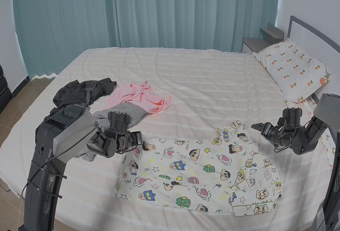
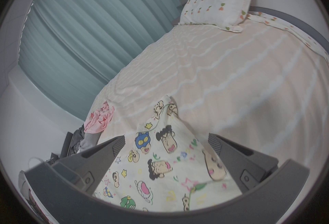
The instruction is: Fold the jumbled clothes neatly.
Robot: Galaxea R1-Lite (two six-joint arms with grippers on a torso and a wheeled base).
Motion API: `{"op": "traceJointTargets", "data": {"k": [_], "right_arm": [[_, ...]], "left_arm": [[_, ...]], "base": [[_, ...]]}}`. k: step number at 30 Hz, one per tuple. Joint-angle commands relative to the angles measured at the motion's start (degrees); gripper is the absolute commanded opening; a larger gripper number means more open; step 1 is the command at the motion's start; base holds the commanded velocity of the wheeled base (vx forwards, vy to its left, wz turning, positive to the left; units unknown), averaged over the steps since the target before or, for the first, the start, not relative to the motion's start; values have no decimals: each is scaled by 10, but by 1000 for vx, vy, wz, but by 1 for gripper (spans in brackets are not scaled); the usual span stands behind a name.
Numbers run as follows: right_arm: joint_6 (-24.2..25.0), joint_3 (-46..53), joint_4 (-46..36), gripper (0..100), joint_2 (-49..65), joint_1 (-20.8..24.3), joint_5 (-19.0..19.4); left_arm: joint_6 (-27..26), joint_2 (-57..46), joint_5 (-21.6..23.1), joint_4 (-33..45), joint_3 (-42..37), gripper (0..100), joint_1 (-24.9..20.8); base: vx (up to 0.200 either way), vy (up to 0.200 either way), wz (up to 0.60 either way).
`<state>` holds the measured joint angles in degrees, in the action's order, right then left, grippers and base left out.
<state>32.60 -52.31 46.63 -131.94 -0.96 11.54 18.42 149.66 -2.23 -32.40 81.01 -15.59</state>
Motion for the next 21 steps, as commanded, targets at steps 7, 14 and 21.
{"op": "traceJointTargets", "data": {"k": [7,14,21], "right_arm": [[-86,-194,-142,100,-132,3,31],[-115,-289,-219,100,-162,-5,37],[-138,-321,-244,100,-184,-4,58]], "left_arm": [[12,-33,-8,-3,-27,0,-16],[12,-34,-8,-3,-32,0,-16],[13,-34,-8,-4,-38,0,-16]], "base": [[0,0,0],[0,0,0],[0,0,0]]}}
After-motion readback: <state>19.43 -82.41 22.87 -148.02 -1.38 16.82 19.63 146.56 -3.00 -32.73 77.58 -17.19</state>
